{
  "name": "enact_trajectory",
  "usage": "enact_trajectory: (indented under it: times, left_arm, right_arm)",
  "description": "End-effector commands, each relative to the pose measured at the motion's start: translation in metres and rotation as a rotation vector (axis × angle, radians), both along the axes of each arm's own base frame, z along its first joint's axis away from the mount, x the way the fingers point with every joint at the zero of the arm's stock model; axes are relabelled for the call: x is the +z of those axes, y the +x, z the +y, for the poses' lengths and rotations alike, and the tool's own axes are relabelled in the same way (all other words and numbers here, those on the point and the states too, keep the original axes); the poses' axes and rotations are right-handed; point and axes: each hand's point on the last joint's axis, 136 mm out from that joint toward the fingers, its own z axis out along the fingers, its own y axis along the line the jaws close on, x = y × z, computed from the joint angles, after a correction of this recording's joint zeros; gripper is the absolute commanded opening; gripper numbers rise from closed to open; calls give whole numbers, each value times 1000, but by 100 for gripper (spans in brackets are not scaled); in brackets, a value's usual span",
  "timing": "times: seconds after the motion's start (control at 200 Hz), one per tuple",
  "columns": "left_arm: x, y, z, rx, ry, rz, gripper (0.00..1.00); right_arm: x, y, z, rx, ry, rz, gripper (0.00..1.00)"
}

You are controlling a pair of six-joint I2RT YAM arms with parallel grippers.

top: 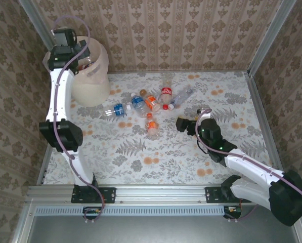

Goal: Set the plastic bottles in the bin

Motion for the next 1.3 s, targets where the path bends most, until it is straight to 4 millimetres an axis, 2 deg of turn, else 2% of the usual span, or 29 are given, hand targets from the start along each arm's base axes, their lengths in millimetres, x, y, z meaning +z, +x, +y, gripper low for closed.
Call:
enact_trajectory:
  times: [0.0, 0.055, 0.25, 0.38, 0.635, 0.685, 0.76, 0.865, 0.93, 1.035, 1.165, 1.295]
  left_arm:
    - [26, -19, -29, -85, -82, -93, 100]
    - [28, -27, -42, -117, -105, -112, 100]
    - [15, -53, -87, -223, -164, -91, 100]
    - [1, -66, -113, -261, -192, -63, 100]
    - [-39, -78, -143, -309, -146, 51, 100]
    - [-47, -78, -153, -383, -122, 74, 100]
    - [-61, -82, -180, -579, -74, 121, 100]
    - [-91, -101, -204, -808, 10, 284, 100]
    - [-115, -114, -202, -866, 117, 401, 100]
    - [-161, -117, -192, -927, 303, 513, 100]
    - [-212, -115, -172, -940, 462, 656, 100]
    - [-248, -107, -159, -949, 585, 749, 100]
  right_arm:
    - [-7, 2, -2, -19, -29, 6, 100]
    - [-8, 3, 0, -9, -43, 16, 100]
    - [-12, 7, 8, 28, -58, 37, 100]
    - [-14, 9, 10, 23, -44, 41, 100]
    - [-19, 9, 7, 10, -48, 42, 100]
    - [-20, 8, 6, 7, -51, 40, 100]
    - [-21, 7, 4, -1, -54, 38, 100]
    - [-23, 5, 0, -11, -62, 38, 100]
    - [-25, 4, -3, -21, -67, 36, 100]
    - [-27, 4, -5, -28, -76, 32, 100]
    - [-25, 5, -4, -24, -86, 28, 100]
    - [-24, 6, -4, -27, -81, 25, 100]
